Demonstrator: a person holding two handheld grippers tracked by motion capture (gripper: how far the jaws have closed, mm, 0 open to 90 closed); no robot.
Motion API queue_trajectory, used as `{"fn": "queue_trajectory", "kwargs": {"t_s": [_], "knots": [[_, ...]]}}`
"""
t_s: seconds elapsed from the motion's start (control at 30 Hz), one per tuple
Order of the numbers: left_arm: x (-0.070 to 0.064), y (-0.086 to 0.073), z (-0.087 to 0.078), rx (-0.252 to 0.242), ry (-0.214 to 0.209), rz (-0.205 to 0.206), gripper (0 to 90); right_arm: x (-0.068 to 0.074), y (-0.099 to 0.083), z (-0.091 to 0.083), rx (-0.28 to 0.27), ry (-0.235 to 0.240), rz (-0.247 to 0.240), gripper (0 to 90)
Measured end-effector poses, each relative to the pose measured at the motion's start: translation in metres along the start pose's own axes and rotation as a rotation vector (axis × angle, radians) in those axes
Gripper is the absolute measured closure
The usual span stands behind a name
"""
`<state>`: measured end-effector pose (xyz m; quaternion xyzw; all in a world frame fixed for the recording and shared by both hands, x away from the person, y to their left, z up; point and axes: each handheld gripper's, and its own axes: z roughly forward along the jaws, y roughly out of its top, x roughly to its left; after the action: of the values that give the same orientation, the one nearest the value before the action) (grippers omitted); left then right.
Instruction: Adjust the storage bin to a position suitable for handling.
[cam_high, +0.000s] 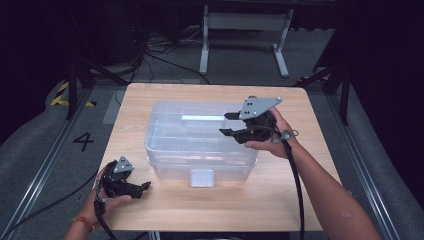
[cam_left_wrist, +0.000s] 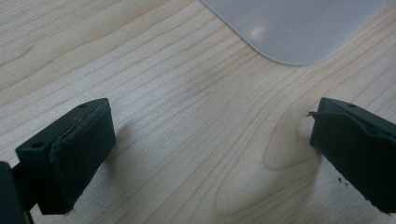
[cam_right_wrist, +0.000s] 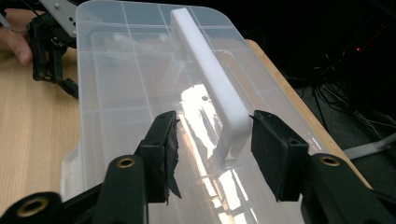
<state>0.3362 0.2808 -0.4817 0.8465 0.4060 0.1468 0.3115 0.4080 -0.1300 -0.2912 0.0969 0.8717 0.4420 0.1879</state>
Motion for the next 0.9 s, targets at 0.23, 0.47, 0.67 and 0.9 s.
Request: {"fn": "queue_trajectory", "kwargs": {"t_s": [0.23, 0.47, 0.67, 0.9], "knots": [[-0.001, 0.001, 0.000, 0.006, 0.007, -0.008, 0.5, -0.003, 0.003, 0.010, 0.034, 0.006, -0.008, 56.2], [-0.002, 0.001, -0.002, 0.010, 0.016, -0.016, 3.2, -0.001, 0.008, 0.019, 0.085, -0.040, -0.010, 64.2], [-0.004, 0.001, -0.004, -0.027, 0.015, -0.032, 16.1, -0.003, 0.008, 0.024, 0.112, -0.054, -0.002, 71.0], [-0.011, 0.007, -0.015, -0.106, -0.010, -0.018, 24.0, -0.005, 0.006, 0.023, 0.089, -0.056, 0.017, 74.8]]}}
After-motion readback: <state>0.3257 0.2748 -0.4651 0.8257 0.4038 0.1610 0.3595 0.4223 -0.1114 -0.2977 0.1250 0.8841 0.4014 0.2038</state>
